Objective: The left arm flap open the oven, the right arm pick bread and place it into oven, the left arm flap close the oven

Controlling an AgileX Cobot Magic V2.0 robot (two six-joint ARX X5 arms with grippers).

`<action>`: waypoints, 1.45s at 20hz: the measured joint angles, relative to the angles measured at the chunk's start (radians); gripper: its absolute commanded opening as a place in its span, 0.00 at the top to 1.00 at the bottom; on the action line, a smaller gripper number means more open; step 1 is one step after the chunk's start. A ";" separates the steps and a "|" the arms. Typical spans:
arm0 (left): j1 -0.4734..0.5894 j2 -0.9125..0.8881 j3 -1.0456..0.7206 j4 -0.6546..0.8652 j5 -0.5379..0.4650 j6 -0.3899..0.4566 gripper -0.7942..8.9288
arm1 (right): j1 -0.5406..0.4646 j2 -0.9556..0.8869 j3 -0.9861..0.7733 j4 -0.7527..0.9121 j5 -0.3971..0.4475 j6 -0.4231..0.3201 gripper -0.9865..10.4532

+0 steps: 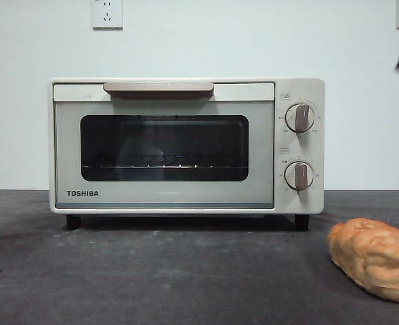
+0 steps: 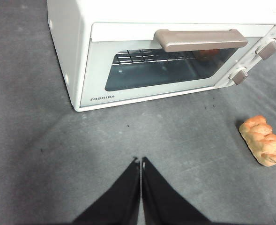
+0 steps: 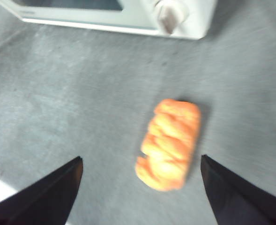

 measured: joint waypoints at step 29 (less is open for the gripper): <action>0.000 0.000 0.000 -0.003 0.000 0.000 0.91 | 0.340 0.467 -0.184 0.470 0.458 0.201 0.76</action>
